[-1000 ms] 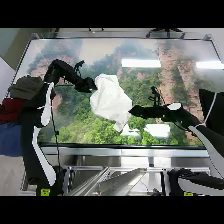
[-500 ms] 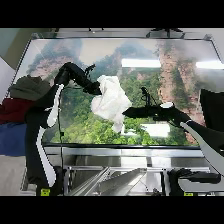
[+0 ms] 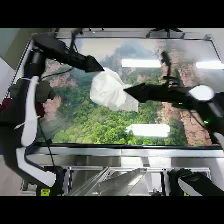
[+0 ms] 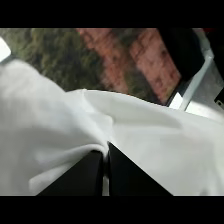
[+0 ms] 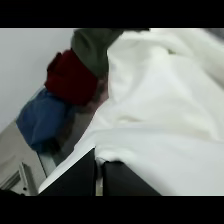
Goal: Fold the shirts.
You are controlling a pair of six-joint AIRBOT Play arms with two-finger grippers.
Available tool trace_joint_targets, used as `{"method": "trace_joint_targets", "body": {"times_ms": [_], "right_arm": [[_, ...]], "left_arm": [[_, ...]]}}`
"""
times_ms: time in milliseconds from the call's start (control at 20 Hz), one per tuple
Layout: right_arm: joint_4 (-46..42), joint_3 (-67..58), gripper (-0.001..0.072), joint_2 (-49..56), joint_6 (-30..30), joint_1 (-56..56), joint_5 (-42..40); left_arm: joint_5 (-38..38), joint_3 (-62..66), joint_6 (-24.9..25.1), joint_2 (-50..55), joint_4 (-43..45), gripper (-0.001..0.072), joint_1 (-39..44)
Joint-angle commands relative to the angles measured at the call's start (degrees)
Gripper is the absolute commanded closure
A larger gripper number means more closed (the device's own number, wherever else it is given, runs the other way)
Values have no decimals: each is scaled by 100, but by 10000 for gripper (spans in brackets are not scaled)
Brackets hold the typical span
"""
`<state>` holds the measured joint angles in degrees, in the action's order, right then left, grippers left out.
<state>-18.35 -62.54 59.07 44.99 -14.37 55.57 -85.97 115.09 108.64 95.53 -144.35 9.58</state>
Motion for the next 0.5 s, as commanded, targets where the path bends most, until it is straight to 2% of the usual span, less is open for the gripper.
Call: {"method": "trace_joint_targets", "body": {"times_ms": [0, 100, 150, 350, 450], "right_arm": [[-1152, -1189, 692, -1113, 798, 15, 20], [-2116, -1801, 692, -1386, 1609, 11, 37], [-2382, -2004, 691, -1471, 1869, 11, 133], [-2479, -2070, 691, -1305, 2286, 9, 914], [-2472, -1937, 691, -905, 2411, -4, 1410]], "left_arm": [[293, 7, 37, -1644, -212, 695, 17], [557, 7, -61, -2365, 118, 695, 13], [551, 7, -269, -2623, 378, 695, 15], [-216, -24, -894, -2881, 1202, 694, 15], [-603, -404, -1021, -2750, 1263, 694, 15]]}}
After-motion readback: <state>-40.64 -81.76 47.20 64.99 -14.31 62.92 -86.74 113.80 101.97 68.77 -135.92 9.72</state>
